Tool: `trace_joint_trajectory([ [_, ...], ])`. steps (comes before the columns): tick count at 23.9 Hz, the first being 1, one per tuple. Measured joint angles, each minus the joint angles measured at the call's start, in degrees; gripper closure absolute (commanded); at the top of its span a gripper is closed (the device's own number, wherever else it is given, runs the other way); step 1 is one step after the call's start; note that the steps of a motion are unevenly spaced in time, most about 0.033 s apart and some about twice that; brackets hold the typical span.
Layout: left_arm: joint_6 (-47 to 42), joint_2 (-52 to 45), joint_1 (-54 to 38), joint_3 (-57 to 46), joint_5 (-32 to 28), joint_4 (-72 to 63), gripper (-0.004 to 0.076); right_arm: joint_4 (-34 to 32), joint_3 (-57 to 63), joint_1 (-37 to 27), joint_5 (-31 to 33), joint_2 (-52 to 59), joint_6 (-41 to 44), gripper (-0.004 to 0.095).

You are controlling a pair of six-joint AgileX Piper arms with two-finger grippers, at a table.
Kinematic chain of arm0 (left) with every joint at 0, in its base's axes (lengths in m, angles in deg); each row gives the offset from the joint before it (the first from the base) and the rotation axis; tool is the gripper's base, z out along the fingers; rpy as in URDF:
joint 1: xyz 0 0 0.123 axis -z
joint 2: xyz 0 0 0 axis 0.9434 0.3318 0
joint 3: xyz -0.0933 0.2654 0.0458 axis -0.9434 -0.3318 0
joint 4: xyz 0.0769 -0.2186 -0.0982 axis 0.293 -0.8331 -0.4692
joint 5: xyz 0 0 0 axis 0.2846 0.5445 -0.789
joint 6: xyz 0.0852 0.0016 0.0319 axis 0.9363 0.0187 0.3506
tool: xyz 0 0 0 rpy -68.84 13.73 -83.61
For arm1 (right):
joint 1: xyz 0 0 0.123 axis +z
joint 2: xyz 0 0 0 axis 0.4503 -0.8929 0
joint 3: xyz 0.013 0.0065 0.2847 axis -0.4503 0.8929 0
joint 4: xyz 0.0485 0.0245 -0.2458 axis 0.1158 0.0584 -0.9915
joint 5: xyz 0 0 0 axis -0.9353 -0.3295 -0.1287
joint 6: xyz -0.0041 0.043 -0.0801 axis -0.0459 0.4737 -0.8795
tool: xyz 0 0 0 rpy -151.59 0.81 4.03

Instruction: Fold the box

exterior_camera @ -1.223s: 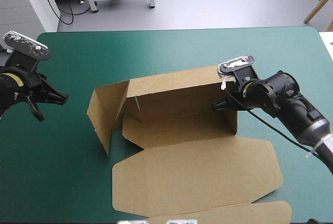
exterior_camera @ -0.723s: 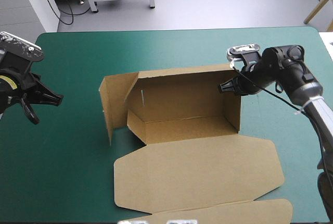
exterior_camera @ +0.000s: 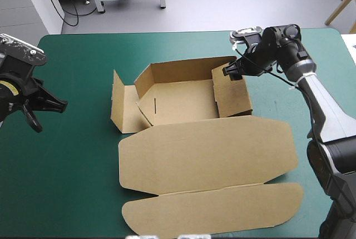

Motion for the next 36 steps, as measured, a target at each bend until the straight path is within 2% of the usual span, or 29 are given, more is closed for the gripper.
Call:
trace_joint_trajectory([
  [7,-0.55,0.00,0.00,0.00,0.00,0.11,0.0714,-2.17,-3.01,-0.22,4.50,7.45,0.00,0.0220],
  [13,-0.84,0.00,0.00,0.00,0.00,0.22,0.0714,-2.59,-3.18,-0.96,5.35,15.83,-0.05,0.0220],
  [18,-0.98,0.00,0.00,0.00,0.00,0.28,0.0714,-1.33,-3.46,-0.96,5.69,17.37,-0.05,0.0220],
  [23,-0.98,0.00,0.00,0.00,0.00,0.34,0.0730,1.08,0.11,-0.96,5.69,14.43,0.20,0.0220],
  [32,-0.98,0.00,0.00,0.00,0.00,-0.23,0.0734,3.13,4.33,-0.96,4.28,-1.03,1.26,0.0223],
  [33,-0.98,0.00,0.00,0.00,0.00,-0.23,0.0734,3.13,4.40,-0.96,3.52,-2.35,1.06,0.0236],
  [36,-0.98,0.06,0.00,0.00,0.00,-0.23,0.0734,3.18,4.39,-0.96,1.82,-3.89,0.60,0.0358],
])
